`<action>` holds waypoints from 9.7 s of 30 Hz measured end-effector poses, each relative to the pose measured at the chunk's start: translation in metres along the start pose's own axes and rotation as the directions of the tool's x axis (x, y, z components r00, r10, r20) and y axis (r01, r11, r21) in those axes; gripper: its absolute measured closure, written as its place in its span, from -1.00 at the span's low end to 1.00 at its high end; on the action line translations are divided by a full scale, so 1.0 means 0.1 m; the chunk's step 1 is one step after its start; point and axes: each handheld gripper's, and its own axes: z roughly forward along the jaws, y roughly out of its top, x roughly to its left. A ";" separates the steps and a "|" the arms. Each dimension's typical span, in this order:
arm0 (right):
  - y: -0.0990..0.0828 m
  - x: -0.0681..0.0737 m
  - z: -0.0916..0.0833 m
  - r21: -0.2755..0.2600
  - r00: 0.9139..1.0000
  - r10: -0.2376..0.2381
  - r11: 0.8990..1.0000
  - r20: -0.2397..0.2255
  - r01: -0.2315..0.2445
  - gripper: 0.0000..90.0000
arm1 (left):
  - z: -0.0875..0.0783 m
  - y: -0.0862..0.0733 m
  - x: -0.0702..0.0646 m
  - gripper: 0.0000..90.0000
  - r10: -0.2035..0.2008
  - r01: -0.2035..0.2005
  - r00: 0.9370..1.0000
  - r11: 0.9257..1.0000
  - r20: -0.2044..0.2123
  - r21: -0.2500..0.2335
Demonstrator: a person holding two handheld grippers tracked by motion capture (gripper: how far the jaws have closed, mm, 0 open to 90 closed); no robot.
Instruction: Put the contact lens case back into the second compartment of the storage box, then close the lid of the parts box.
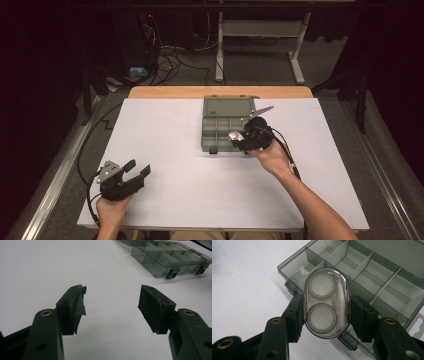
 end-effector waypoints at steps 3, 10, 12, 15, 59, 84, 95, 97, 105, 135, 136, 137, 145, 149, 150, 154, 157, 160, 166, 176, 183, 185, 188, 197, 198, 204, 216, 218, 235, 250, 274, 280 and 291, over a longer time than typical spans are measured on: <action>0.03 -0.02 0.00 -0.006 1.000 -0.006 1.000 0.002 0.006 0.10 | 0.00 0.00 0.00 -0.17 0.001 -0.001 1.000 1.000 -0.001 0.000; 0.09 -0.07 0.04 -0.004 1.000 0.009 1.000 0.010 -0.009 0.09 | -0.01 -0.01 0.01 -0.17 -0.012 0.012 1.000 1.000 0.002 -0.006; 0.11 -0.08 0.06 -0.002 1.000 0.006 1.000 0.011 -0.006 0.10 | -0.01 -0.01 0.01 -0.17 -0.018 0.018 1.000 1.000 0.004 -0.008; 0.14 -0.10 0.08 -0.005 1.000 0.003 1.000 0.017 -0.003 0.09 | -0.01 0.00 0.02 -0.17 -0.016 0.016 1.000 1.000 0.004 -0.007; 0.46 -0.33 0.56 0.012 0.995 0.043 0.999 0.094 -0.044 0.09 | 0.01 0.00 0.02 -0.14 -0.014 0.014 1.000 1.000 0.017 0.026; 0.55 -0.26 0.87 0.035 0.990 0.007 0.999 0.139 -0.012 -0.08 | 0.02 0.00 0.02 -0.14 -0.024 0.022 0.999 0.999 0.038 0.028; 0.55 -0.24 0.80 0.046 0.993 -0.016 0.999 0.115 0.011 0.45 | 0.02 0.01 0.01 -0.12 -0.019 0.018 0.999 1.000 0.040 0.025; 0.55 -0.23 0.80 0.049 0.992 -0.028 0.999 0.119 0.022 0.53 | 0.02 0.01 0.01 -0.12 -0.018 0.017 0.999 0.999 0.041 0.027; 0.54 -0.26 0.80 0.038 0.995 -0.007 0.999 0.104 0.003 0.57 | 0.03 0.02 0.01 -0.12 -0.018 0.016 0.999 0.999 0.046 0.032; 0.07 -0.36 0.18 -0.113 0.995 0.098 0.989 0.020 -0.095 0.44 | -0.01 0.00 -0.02 -0.13 0.004 -0.005 1.000 0.999 0.025 0.034; 0.05 -0.37 0.15 -0.118 0.995 0.099 0.988 0.013 -0.096 0.44 | -0.01 0.00 -0.01 -0.13 0.000 0.000 1.000 0.999 0.022 0.034; 0.03 -0.37 0.13 -0.118 0.995 0.099 0.988 0.013 -0.097 0.44 | -0.02 0.00 0.00 -0.13 -0.009 0.009 1.000 0.999 0.017 0.031; -0.12 -0.48 -0.05 -0.133 0.992 0.122 0.984 0.029 -0.117 0.43 | -0.02 0.00 0.01 -0.13 -0.017 0.017 1.000 0.999 0.008 0.031; -0.20 -0.54 -0.09 -0.129 0.990 0.139 0.983 0.033 -0.133 0.43 | -0.02 0.00 0.00 -0.13 -0.013 0.012 1.000 0.999 0.006 0.031; -0.22 -0.55 -0.09 -0.129 0.990 0.138 0.983 0.038 -0.132 0.43 | -0.03 0.00 0.00 -0.13 -0.012 0.011 1.000 0.999 0.006 0.031; -0.29 -0.58 -0.11 -0.126 0.987 0.156 0.981 0.037 -0.151 0.44 | -0.03 0.00 0.00 -0.13 -0.012 0.012 1.000 1.000 0.007 0.026; -0.32 -0.61 -0.11 -0.120 0.985 0.169 0.979 0.041 -0.163 0.45 | -0.03 0.00 0.00 -0.13 -0.010 0.010 1.000 1.000 0.007 0.026; -0.34 -0.65 -0.09 -0.113 0.982 0.181 0.978 0.046 -0.175 0.47 | -0.03 0.00 -0.01 -0.13 -0.008 0.008 1.000 1.000 0.008 0.027; -0.35 -0.76 0.00 -0.103 0.970 0.239 0.967 0.054 -0.232 0.54 | -0.03 0.00 0.00 -0.13 -0.019 0.019 1.000 1.000 0.010 0.024; -0.31 -0.88 0.21 -0.057 0.955 0.281 0.959 0.091 -0.277 0.56 | -0.04 -0.01 0.01 -0.13 -0.028 0.027 1.000 0.999 0.015 0.018; -0.24 -0.87 0.24 -0.020 0.950 0.285 0.958 0.124 -0.285 0.56 | 0.02 0.01 0.04 -0.13 -0.008 0.008 1.000 0.999 0.001 0.042; -0.22 -0.86 0.24 -0.013 0.949 0.284 0.958 0.137 -0.285 0.56 | 0.04 0.02 0.03 -0.13 0.003 -0.003 1.000 0.999 0.003 0.050; -0.23 -0.86 0.24 -0.012 0.946 0.295 0.955 0.133 -0.296 0.56 | 0.04 0.02 0.00 -0.13 0.014 -0.015 1.000 0.999 0.010 0.050; -0.25 -0.87 0.24 -0.023 0.945 0.305 0.952 0.121 -0.304 0.58 | 0.08 0.06 -0.03 -0.01 0.037 -0.039 0.999 0.996 0.027 0.080; -0.25 -0.87 0.24 -0.022 0.946 0.299 0.954 0.126 -0.299 0.58 | 0.09 0.08 -0.03 -0.01 0.036 -0.038 0.999 0.997 0.030 0.074; -0.25 -0.88 0.23 -0.012 0.946 0.303 0.953 0.116 -0.304 0.62 | 0.22 0.22 -0.04 0.00 0.051 -0.054 0.998 0.995 0.044 0.081; -0.27 -0.90 0.23 -0.023 0.945 0.309 0.951 0.107 -0.308 0.64 | 0.58 0.53 -0.14 0.04 0.046 -0.054 0.995 0.994 0.086 0.098; -0.27 -0.90 0.23 -0.022 0.946 0.306 0.952 0.109 -0.305 0.64 | 0.61 0.59 -0.14 0.05 0.047 -0.056 0.995 0.994 0.091 0.098; -0.28 -0.89 0.23 -0.029 0.947 0.303 0.953 0.106 -0.302 0.64 | 1.02 0.88 -0.24 -0.04 0.071 -0.082 0.993 0.989 0.093 0.125; -0.27 -0.89 0.23 -0.026 0.950 0.288 0.957 0.116 -0.287 0.65 | 1.40 1.06 -0.38 -0.01 0.107 -0.136 0.982 0.972 0.156 0.191; -0.27 -0.90 0.22 -0.018 0.952 0.289 0.957 0.104 -0.289 0.69 | 2.04 1.46 -0.49 0.13 0.056 -0.106 0.982 0.953 0.180 0.283; -0.26 -0.90 0.22 -0.013 0.955 0.277 0.961 0.109 -0.277 0.69 | 2.17 1.54 -0.47 0.18 0.037 -0.094 0.983 0.944 0.182 0.318; -0.25 -0.89 0.22 -0.003 0.955 0.272 0.962 0.114 -0.274 0.69 | 2.41 1.65 -0.43 0.21 -0.038 -0.029 0.983 0.932 0.177 0.361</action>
